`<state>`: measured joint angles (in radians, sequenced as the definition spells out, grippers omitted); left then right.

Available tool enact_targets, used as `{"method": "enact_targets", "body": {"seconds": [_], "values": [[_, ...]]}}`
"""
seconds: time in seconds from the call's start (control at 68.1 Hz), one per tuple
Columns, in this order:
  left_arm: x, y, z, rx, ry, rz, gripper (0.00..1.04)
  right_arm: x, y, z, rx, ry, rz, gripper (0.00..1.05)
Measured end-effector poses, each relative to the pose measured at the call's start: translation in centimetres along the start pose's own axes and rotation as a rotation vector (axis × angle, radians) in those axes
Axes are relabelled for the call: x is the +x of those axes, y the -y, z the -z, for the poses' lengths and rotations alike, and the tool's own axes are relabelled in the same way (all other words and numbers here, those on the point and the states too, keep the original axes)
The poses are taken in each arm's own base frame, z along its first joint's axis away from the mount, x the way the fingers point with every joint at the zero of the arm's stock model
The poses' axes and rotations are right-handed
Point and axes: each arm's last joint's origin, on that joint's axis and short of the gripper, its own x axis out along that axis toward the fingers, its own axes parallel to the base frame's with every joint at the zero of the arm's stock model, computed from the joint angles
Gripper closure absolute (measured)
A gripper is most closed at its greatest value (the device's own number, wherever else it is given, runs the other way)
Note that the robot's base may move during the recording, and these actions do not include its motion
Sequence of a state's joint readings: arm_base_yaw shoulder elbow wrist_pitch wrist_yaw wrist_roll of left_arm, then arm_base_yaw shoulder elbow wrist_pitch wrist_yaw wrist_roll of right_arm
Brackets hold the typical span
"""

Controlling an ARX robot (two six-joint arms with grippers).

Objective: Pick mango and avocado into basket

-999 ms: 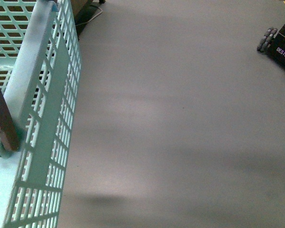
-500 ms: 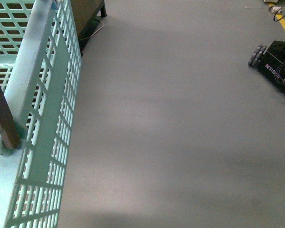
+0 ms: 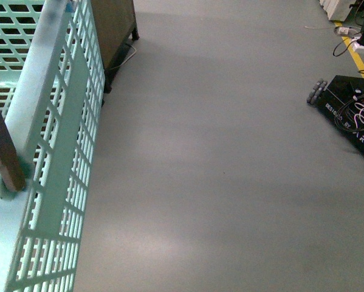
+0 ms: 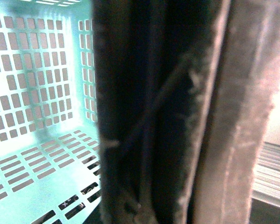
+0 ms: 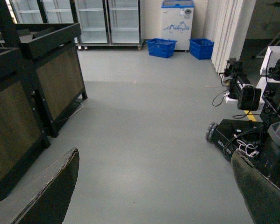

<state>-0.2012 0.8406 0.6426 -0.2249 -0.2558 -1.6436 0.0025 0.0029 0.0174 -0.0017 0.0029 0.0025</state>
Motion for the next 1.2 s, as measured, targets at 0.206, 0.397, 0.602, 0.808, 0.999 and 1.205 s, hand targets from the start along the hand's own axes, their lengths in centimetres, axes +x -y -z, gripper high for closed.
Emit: {"method": "enact_targets", "body": {"seconds": [0.206, 0.397, 0.602, 0.808, 0.999, 1.205], "values": [[0.00, 0.00, 0.00, 0.000, 0.000, 0.000, 0.90, 0.00, 0.00, 0.00, 0.001, 0.000, 0.000, 0.09], [0.00, 0.00, 0.00, 0.000, 0.000, 0.000, 0.90, 0.00, 0.00, 0.00, 0.000, 0.000, -0.001, 0.09], [-0.01, 0.02, 0.00, 0.000, 0.000, 0.001, 0.90, 0.00, 0.00, 0.00, 0.000, 0.000, 0.000, 0.09], [-0.02, 0.04, 0.00, 0.000, 0.000, 0.001, 0.90, 0.00, 0.00, 0.00, 0.000, 0.000, -0.001, 0.09], [-0.01, 0.04, -0.01, -0.001, 0.000, 0.001, 0.90, 0.00, 0.00, 0.00, 0.000, 0.000, -0.001, 0.09], [-0.03, 0.04, 0.12, -0.006, -0.021, 0.000, 0.90, 0.00, 0.01, 0.00, 0.000, 0.000, 0.002, 0.09]]}}
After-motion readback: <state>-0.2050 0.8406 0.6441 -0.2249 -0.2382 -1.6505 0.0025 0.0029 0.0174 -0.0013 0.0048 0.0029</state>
